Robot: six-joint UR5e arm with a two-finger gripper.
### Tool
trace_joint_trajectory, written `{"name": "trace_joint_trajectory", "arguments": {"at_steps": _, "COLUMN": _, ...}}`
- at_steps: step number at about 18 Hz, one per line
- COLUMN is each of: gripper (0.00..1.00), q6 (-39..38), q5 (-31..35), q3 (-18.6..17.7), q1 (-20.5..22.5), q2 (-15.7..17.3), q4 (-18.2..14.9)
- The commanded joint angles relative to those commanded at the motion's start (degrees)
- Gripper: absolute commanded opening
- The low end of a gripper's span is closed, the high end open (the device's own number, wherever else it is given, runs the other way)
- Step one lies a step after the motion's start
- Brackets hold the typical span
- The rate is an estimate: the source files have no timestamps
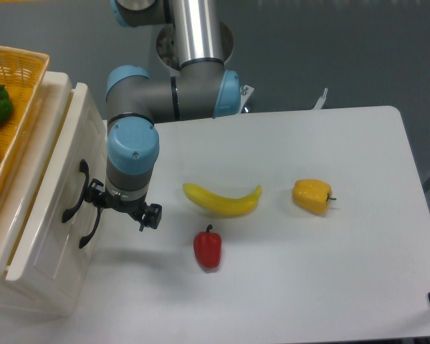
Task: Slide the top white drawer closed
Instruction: 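Hold the gripper against the closed drawer front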
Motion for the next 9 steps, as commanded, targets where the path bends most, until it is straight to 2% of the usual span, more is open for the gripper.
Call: {"name": "trace_joint_trajectory", "arguments": {"at_steps": 9, "gripper": 1.0, "q6": -0.2, "q5": -0.1, "q3": 0.0, "q1": -0.4, "q2": 0.1, "q4": 0.0}}
